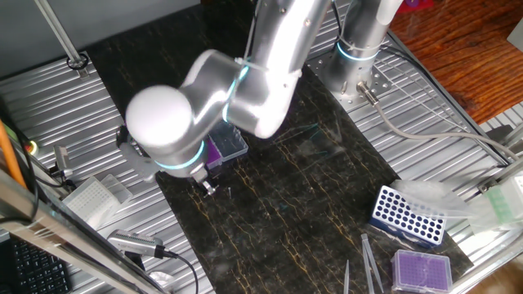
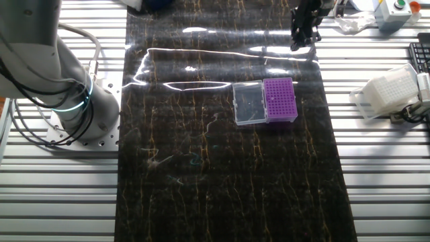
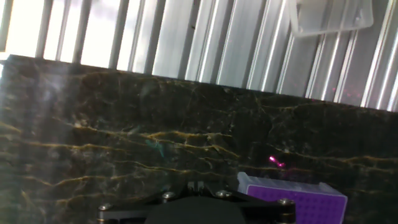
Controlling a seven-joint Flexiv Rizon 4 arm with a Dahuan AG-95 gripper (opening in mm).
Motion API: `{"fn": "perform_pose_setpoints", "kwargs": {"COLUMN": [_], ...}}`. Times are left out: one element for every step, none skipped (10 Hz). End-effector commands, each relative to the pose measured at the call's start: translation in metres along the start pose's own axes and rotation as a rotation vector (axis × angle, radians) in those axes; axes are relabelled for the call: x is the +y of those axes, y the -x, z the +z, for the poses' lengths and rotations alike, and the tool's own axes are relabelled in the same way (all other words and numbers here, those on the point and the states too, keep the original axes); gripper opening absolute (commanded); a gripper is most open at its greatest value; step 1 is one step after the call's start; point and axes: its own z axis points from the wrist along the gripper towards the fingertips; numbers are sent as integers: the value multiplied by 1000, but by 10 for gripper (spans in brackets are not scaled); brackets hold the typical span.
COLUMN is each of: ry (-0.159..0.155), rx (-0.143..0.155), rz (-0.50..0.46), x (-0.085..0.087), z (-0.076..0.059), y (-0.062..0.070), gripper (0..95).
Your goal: Insert a small pipette tip into the holder for small pipette tips
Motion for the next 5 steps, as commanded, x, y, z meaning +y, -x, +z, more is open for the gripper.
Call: {"fn": "perform_pose_setpoints", "kwargs": {"ry": [104, 100, 100, 98, 99], "rx": [-79, -79, -81, -85, -87], "rz": [7, 10, 11, 12, 16], "x": [3, 8, 12, 17, 25], "z": [5, 3, 2, 2, 4], "y": [-10, -11, -13, -14, -13], "gripper": [0, 0, 0, 0, 0]}}
